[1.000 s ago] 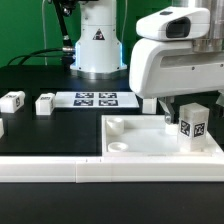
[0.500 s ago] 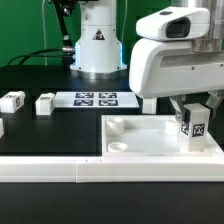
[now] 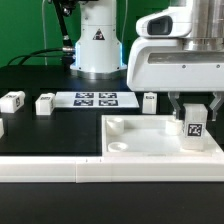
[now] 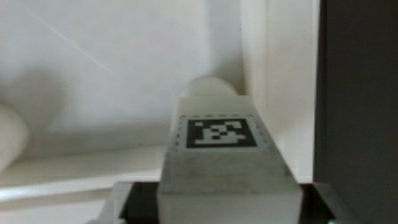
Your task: Assemble square table
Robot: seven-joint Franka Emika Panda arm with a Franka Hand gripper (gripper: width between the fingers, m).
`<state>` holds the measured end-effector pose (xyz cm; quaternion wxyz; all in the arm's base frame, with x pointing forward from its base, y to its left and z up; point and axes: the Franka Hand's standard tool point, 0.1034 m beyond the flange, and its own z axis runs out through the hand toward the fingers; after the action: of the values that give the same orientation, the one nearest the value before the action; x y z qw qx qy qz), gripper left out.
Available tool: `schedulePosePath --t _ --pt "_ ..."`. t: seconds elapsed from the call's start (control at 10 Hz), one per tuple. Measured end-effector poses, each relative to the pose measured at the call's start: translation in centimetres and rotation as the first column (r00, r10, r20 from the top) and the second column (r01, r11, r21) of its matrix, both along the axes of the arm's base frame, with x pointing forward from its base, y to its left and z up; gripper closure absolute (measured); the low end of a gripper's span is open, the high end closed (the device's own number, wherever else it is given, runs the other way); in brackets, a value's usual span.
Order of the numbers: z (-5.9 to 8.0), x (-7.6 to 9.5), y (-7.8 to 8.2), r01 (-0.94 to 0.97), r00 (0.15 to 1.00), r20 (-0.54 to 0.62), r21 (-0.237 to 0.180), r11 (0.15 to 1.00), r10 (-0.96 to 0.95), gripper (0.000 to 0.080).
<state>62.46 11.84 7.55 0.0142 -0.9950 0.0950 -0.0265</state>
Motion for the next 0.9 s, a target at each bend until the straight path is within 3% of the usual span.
schedulePosePath --t 0.3,0.6,0.9 --pt "-0.08 0.01 -0.22 0.352 0.936 -0.008 0.026 0.936 -0.351 0.0508" --pt "-0.14 -0.04 -0.34 0.641 0.768 -0.033 0.04 0.767 -0.64 0.0508" --pt "-0.13 -0.02 -0.44 0.784 0.621 -0.056 0.045 0.62 -0.782 0.0508"
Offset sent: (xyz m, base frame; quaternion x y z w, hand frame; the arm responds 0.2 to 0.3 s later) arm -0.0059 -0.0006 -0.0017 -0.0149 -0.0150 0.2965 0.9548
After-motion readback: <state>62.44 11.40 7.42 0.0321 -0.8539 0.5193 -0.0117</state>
